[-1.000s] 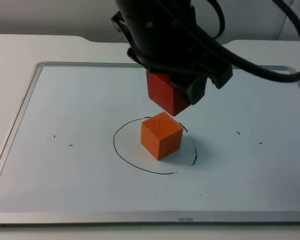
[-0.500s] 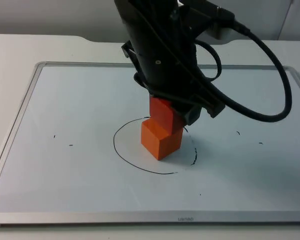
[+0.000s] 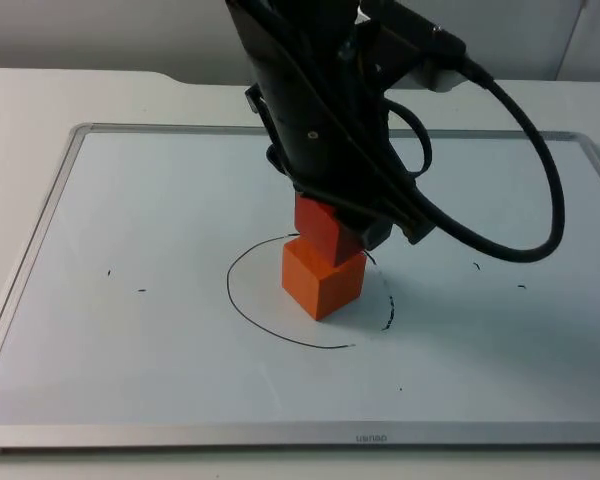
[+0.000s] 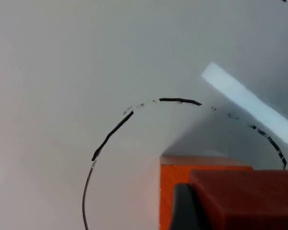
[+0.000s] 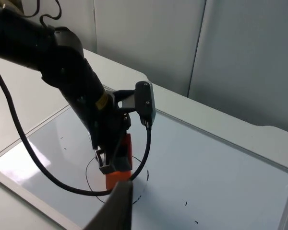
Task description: Pick up one cube with the left hand and another cube with the right hand. First place the cube in the right hand at the target position, then stack the cube in the left hand on top.
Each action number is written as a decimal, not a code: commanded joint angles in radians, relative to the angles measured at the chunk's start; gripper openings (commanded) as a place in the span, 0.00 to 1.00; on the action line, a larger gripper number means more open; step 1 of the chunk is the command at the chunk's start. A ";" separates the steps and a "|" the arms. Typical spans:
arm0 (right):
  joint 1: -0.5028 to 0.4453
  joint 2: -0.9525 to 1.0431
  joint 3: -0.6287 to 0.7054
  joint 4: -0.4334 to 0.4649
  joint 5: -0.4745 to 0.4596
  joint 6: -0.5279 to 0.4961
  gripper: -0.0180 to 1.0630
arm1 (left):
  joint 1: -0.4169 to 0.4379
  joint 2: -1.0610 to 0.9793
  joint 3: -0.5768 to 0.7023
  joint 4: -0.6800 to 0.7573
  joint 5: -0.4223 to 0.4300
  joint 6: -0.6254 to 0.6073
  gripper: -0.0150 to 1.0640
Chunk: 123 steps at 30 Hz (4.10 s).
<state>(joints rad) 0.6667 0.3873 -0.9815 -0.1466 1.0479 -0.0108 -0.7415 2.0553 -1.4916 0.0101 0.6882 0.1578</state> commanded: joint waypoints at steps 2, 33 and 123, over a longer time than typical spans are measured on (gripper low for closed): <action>0.005 -0.003 0.007 -0.009 -0.004 -0.007 0.93 | 0.005 0.004 -0.011 0.000 -0.002 0.001 0.01; 0.005 -0.003 0.007 -0.009 -0.006 -0.007 0.93 | 0.005 0.038 -0.011 0.012 -0.032 0.024 0.35; 0.007 -0.387 0.473 0.126 0.030 -0.029 0.93 | -0.378 -1.848 0.947 0.253 0.344 -0.362 0.75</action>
<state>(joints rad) 0.6730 0.0016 -0.5171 -0.0149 1.0929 -0.0456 -1.1163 0.2177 -0.5541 0.2651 1.0276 -0.1952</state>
